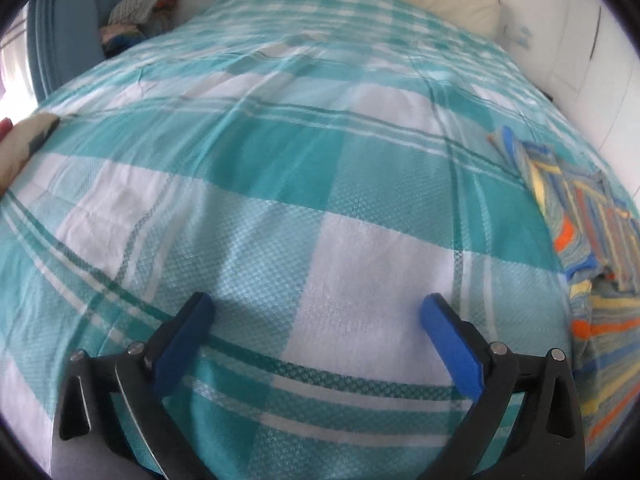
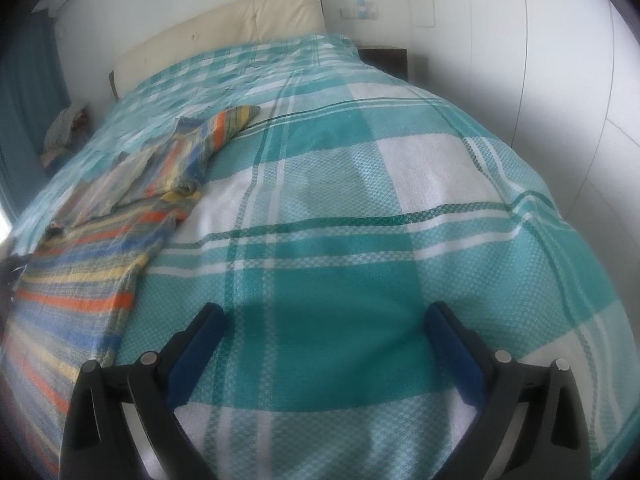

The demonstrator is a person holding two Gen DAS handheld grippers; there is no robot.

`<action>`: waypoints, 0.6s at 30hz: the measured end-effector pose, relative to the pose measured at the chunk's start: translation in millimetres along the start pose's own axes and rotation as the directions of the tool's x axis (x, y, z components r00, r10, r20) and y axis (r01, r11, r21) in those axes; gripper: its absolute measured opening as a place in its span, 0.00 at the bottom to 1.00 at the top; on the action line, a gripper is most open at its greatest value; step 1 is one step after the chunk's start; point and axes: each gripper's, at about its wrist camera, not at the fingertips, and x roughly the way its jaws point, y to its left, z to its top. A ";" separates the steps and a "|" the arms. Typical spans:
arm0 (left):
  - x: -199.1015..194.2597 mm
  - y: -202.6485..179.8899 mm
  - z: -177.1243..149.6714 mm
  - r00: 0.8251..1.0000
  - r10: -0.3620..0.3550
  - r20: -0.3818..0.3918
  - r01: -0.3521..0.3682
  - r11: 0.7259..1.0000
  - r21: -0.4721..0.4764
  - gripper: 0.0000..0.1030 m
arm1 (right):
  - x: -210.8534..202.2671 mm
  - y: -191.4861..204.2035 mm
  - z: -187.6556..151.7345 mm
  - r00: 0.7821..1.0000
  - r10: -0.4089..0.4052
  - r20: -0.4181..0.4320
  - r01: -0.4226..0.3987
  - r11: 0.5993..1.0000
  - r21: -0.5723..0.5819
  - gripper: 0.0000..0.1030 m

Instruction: Fold small clothes

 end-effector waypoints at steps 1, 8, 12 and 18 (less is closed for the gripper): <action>-0.3 -2.7 -0.8 1.000 0.005 -0.002 -0.005 1.000 0.011 1.00 | 0.1 0.0 0.0 1.000 -0.002 0.000 0.002 1.000 -0.001 0.97; 4.0 5.8 -0.9 1.000 0.002 -0.009 -0.002 1.000 0.007 1.00 | 0.2 3.3 -0.4 1.000 -0.027 -0.003 0.027 1.000 -0.013 0.97; 6.5 7.9 -0.4 1.000 -0.001 -0.009 0.001 1.000 0.004 1.00 | 1.1 3.1 -0.1 1.000 -0.029 -0.005 0.029 0.999 -0.015 0.97; 7.2 8.6 0.1 1.000 -0.001 -0.011 0.001 1.000 0.002 1.00 | 3.8 4.9 0.6 0.999 -0.045 -0.012 0.045 0.999 -0.024 0.97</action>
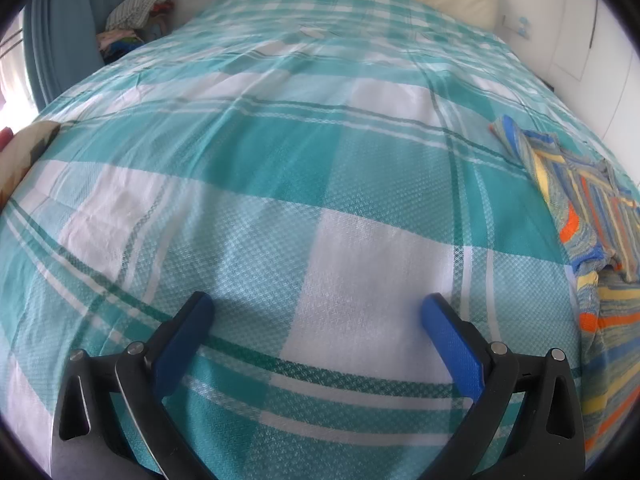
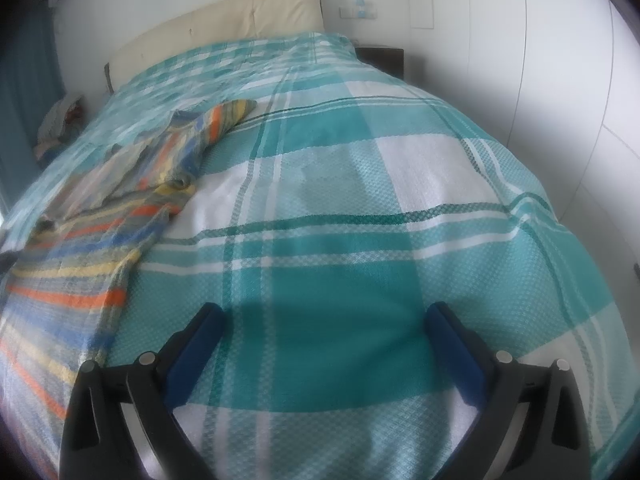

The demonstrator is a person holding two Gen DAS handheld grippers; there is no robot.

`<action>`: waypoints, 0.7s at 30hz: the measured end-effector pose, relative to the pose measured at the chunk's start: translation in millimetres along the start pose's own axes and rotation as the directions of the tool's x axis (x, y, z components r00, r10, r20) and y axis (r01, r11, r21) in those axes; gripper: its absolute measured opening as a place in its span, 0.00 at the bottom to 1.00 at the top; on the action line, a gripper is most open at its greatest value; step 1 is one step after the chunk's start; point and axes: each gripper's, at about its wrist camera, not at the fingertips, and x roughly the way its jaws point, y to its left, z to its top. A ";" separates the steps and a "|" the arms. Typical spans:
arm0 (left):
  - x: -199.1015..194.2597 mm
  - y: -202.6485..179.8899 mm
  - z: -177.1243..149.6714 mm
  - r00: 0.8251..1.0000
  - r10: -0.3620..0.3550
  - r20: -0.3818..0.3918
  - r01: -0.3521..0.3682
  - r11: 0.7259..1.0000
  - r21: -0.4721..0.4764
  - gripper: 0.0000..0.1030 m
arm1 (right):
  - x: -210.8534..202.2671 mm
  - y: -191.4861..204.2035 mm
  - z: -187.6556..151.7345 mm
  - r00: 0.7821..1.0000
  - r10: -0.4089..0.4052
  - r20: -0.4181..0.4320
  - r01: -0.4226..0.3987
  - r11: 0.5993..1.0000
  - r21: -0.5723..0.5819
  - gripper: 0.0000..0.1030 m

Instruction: Fold small clothes

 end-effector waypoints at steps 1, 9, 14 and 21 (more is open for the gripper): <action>-0.1 0.0 0.0 1.000 -0.001 0.000 0.001 1.000 -0.001 1.00 | 0.3 0.3 0.1 1.000 -0.003 -0.001 0.003 1.000 -0.002 0.97; -0.1 0.1 -0.2 1.000 0.000 0.000 0.000 1.000 -0.001 1.00 | 1.6 0.9 0.5 1.000 -0.012 -0.003 0.012 1.000 -0.007 0.98; -0.1 0.0 -0.3 1.000 0.000 0.000 0.000 1.000 -0.001 1.00 | 1.3 -0.1 0.2 1.000 -0.001 0.004 0.001 1.000 0.001 0.98; 0.0 0.0 -0.3 1.000 0.001 -0.001 -0.001 1.000 -0.002 1.00 | 0.5 -0.7 -0.3 1.000 0.003 0.006 -0.003 1.000 0.003 0.98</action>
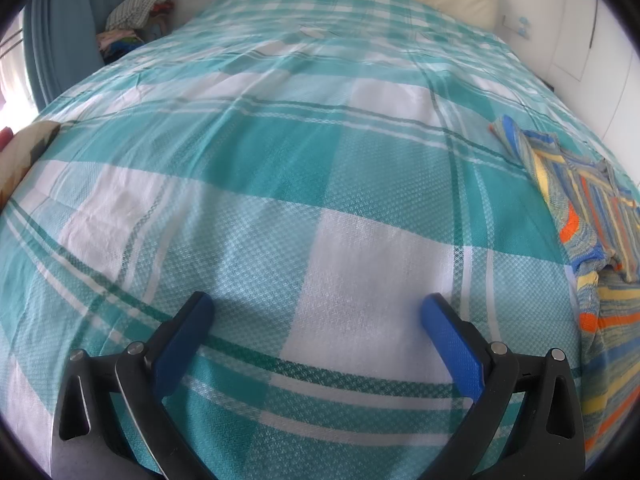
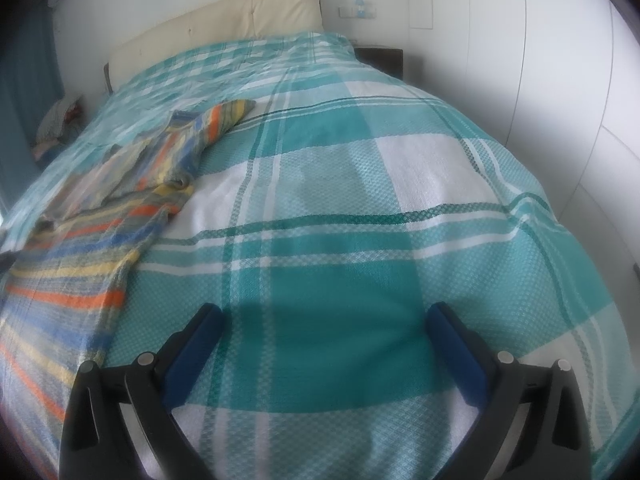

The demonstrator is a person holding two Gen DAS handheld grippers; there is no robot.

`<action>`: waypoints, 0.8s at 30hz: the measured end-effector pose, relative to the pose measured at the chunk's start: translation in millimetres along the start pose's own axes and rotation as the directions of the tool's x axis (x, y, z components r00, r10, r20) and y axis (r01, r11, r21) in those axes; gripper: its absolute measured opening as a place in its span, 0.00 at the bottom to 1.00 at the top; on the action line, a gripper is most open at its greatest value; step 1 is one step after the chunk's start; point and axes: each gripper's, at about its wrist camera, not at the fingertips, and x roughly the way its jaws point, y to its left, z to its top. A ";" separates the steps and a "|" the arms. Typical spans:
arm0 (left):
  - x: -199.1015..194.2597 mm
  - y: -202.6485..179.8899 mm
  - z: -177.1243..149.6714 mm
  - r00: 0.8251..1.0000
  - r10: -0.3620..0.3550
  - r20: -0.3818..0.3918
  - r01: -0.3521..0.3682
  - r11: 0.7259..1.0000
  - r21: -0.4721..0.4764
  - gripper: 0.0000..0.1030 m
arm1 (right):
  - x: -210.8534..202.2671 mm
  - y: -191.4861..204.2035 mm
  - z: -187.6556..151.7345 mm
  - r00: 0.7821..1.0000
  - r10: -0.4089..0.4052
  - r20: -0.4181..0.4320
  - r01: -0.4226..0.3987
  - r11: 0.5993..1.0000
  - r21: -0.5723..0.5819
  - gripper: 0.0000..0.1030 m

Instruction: Fold small clothes

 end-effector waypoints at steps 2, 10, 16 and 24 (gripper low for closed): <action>0.0 0.4 0.0 1.000 0.000 0.000 0.000 1.000 0.000 1.00 | -0.2 -0.2 0.0 1.000 0.001 0.000 -0.001 1.000 0.001 0.98; 0.0 0.1 0.0 1.000 0.001 -0.001 -0.001 1.000 -0.001 1.00 | -3.3 -1.7 -0.7 1.000 0.015 0.009 -0.015 1.000 0.009 0.98; 0.1 0.1 0.0 1.000 0.001 -0.001 -0.001 1.000 -0.001 1.00 | -5.0 -4.4 -1.4 0.999 0.031 0.016 -0.031 0.999 0.020 0.98; 0.1 0.5 0.0 1.000 0.001 -0.001 -0.001 1.000 -0.001 1.00 | -5.3 -5.0 -1.3 0.999 0.032 0.017 -0.032 0.999 0.021 0.98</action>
